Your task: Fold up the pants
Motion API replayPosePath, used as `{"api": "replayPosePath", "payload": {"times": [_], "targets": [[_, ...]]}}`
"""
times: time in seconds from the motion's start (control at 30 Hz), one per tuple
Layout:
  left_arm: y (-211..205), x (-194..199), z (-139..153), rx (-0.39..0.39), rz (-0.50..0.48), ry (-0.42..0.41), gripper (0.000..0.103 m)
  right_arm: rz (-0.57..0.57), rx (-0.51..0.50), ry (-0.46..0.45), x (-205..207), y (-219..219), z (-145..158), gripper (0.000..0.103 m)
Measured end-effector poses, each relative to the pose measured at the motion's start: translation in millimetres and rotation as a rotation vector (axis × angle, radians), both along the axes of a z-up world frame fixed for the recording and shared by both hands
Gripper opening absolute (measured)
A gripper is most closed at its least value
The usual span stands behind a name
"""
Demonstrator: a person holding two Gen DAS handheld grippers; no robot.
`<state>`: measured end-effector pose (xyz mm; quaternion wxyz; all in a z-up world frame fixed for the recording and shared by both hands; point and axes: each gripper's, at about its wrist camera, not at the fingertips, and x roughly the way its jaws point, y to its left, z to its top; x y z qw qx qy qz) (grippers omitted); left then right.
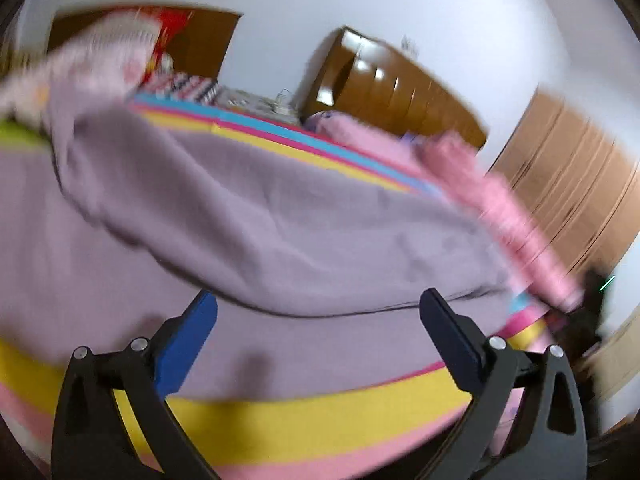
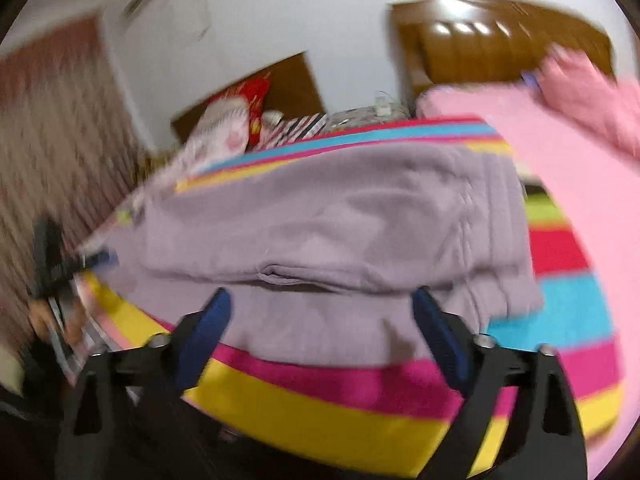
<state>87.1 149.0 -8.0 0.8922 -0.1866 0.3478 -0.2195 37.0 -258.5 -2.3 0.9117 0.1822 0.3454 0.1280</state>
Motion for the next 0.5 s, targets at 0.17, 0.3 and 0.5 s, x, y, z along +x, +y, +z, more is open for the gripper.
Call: {"api": "replayPosePath", "payload": {"times": [0.17,0.3,0.5], "targets": [[9.4,11.4,-14.2,-0.011,0.059,0.075,0.101,-0.132,0.127,0.082,17.1,-27.9,-12.4,0.065],[15.7,15.6,-19.0,-0.041,0.075,0.107,0.101,-0.171,0.088,0.224,41.2,-25.7,-26.2,0.059],[15.7,9.5,-20.5,-0.041,0.083,0.096,0.101,-0.246,0.125,0.23,52.0,-31.8,-35.0,0.047]]}}
